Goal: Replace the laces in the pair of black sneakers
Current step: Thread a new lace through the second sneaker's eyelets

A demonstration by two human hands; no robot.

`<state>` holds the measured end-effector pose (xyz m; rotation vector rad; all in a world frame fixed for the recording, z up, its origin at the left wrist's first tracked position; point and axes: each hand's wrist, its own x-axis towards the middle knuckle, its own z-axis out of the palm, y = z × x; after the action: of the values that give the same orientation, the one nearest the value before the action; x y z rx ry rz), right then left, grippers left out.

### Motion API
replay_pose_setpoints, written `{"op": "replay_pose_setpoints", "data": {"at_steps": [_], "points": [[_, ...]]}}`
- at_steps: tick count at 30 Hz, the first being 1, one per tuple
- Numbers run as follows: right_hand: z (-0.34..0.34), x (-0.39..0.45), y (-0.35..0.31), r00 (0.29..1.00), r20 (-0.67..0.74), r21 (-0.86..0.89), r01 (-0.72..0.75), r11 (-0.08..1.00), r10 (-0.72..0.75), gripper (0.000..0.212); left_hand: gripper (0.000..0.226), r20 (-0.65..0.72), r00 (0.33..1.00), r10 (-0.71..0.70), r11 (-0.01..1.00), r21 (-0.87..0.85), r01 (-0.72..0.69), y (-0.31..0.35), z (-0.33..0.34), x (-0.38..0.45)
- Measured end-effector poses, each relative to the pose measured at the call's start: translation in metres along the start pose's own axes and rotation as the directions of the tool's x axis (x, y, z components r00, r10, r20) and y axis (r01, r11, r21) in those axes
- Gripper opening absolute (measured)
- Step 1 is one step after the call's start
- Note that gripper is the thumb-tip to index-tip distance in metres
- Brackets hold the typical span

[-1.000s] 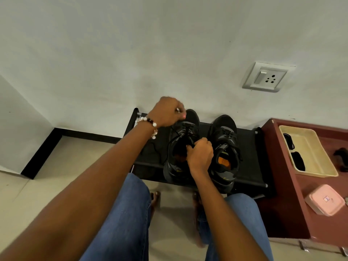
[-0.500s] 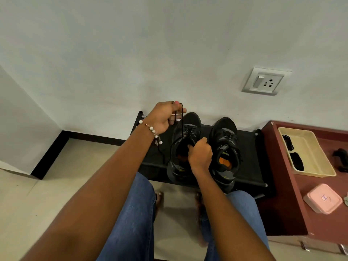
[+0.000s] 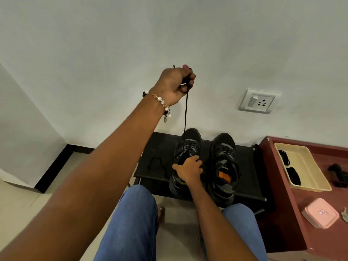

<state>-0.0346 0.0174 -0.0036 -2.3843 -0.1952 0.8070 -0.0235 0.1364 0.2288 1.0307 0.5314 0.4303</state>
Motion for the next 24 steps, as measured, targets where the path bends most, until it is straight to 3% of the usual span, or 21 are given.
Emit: {"op": "replay_pose_setpoints", "data": {"at_steps": [3, 9, 17, 24], "points": [[0.002, 0.000, -0.002, 1.000, -0.014, -0.059, 0.026, 0.998, -0.026, 0.110, 0.025, 0.011, 1.000, -0.004, 0.998, 0.070, 0.003, 0.008, 0.010, -0.005], [0.007, 0.006, -0.006, 0.999, -0.018, -0.169, 0.035, 0.985, -0.038, 0.104, 0.029, 0.030, 0.999, 0.026, 0.999, 0.040, -0.027, 0.016, 0.015, -0.011], [0.010, 0.016, -0.007, 1.000, -0.001, -0.234, 0.005, 0.972, -0.005, 0.100, 0.028, 0.039, 0.996, 0.080, 0.996, -0.038, -0.078, 0.019, 0.011, -0.007], [0.010, 0.016, -0.004, 1.000, -0.002, -0.222, 0.010, 0.975, -0.011, 0.096, 0.028, 0.066, 0.993, 0.100, 0.995, -0.003, -0.100, 0.017, 0.012, -0.018]]}}
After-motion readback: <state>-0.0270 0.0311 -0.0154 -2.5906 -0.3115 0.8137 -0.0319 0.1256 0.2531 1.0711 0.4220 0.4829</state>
